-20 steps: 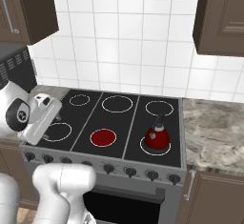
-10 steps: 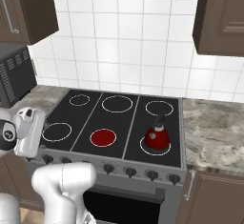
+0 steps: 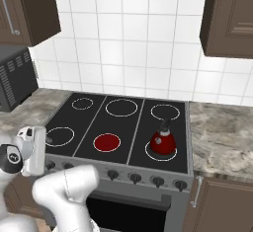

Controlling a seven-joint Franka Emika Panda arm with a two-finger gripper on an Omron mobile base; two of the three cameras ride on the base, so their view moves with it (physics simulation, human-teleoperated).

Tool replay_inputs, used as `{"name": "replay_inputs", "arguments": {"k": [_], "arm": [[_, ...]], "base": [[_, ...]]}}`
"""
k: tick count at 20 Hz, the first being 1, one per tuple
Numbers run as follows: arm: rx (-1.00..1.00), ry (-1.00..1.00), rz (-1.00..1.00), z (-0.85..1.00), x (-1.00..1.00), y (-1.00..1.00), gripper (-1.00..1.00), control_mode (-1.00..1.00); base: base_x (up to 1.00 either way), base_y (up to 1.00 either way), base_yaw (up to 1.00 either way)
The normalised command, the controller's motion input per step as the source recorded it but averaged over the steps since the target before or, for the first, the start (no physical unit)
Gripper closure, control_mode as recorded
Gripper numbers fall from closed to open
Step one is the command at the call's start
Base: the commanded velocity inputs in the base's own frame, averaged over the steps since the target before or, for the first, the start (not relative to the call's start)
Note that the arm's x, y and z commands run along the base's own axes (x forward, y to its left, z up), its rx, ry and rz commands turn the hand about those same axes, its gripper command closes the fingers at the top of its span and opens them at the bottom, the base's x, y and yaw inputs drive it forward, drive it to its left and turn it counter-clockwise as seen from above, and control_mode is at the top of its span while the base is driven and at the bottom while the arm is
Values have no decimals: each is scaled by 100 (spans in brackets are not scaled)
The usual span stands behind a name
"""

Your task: Turn off the front center burner of the stove.

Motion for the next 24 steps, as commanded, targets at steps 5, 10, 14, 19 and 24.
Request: {"name": "replay_inputs", "arguments": {"k": [5,10,14,19,24], "arm": [[0,0,-2,-18,0,14,-100,-100],[-2,0,-2,-21,1,40,-100,-100],[-6,0,-2,-24,3,46,-100,-100],[-10,0,-7,-23,1,22,-100,-100],[-12,-2,-9,-24,0,0,-100,-100]], "base": [[0,0,0],[0,0,0],[0,0,0],[0,0,0],[0,0,0]]}}
